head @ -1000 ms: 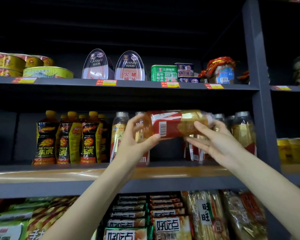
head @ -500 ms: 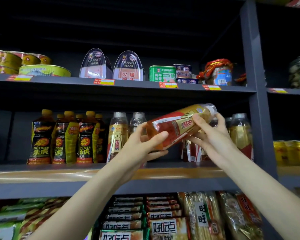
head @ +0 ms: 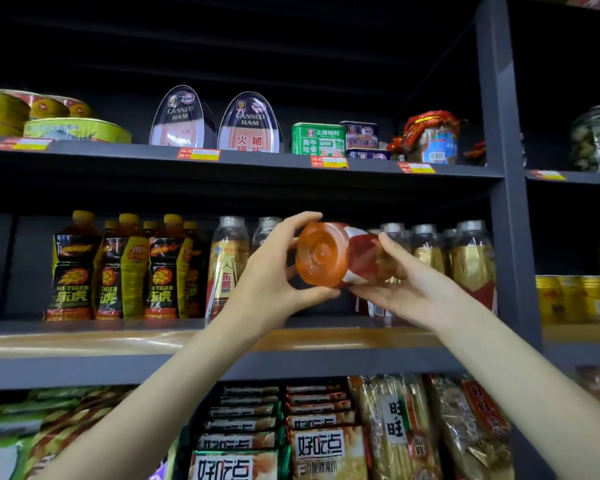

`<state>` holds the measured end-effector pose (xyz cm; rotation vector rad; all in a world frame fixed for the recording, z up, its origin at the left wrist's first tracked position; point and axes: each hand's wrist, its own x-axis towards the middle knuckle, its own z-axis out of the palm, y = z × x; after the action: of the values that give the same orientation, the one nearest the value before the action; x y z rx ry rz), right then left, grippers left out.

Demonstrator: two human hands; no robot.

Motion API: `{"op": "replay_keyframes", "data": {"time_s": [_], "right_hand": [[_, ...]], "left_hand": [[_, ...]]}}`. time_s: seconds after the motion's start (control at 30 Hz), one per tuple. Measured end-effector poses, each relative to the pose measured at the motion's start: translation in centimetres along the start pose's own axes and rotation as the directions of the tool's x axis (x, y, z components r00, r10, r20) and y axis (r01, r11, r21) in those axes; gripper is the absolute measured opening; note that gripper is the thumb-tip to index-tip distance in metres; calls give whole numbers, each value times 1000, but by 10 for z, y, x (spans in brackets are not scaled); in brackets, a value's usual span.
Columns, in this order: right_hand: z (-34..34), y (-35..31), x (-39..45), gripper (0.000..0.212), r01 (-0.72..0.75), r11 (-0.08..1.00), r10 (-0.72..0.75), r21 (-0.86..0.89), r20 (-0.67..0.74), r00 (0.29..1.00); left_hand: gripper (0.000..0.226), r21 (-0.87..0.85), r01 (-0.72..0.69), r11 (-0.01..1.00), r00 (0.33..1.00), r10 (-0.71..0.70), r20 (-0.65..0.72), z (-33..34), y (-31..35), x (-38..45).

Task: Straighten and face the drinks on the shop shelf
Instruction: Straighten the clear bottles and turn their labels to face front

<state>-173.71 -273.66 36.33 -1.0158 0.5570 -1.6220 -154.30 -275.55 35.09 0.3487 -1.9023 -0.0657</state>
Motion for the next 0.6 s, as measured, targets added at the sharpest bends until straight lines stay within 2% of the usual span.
{"op": "replay_keyframes", "data": {"time_s": [0.1, 0.2, 0.3, 0.43, 0.5, 0.6], "right_hand": [[-2, -1, 4, 66, 90, 996, -90, 6, -8, 996], [-2, -5, 5, 91, 329, 939, -325, -102, 59, 944], [-2, -6, 1, 104, 460, 873, -434, -163, 174, 884], [-2, -8, 1, 107, 477, 861, -440, -175, 212, 873], [-2, -10, 1, 108, 463, 867, -421, -187, 224, 879], [2, -13, 2, 88, 404, 876, -358, -263, 206, 911]], "left_hand": [[79, -63, 57, 996, 996, -52, 77, 2, -4, -1], [63, -236, 179, 955, 975, -140, 172, 1, -7, -4], [57, -299, 219, 929, 970, -174, 170, 0, -10, -4], [58, -238, 186, 953, 975, -149, 164, 2, -10, -4], [57, -178, 130, 975, 988, -112, 108, 4, -9, -6], [60, 67, 35, 997, 999, -35, -12, 8, -12, -8]]}}
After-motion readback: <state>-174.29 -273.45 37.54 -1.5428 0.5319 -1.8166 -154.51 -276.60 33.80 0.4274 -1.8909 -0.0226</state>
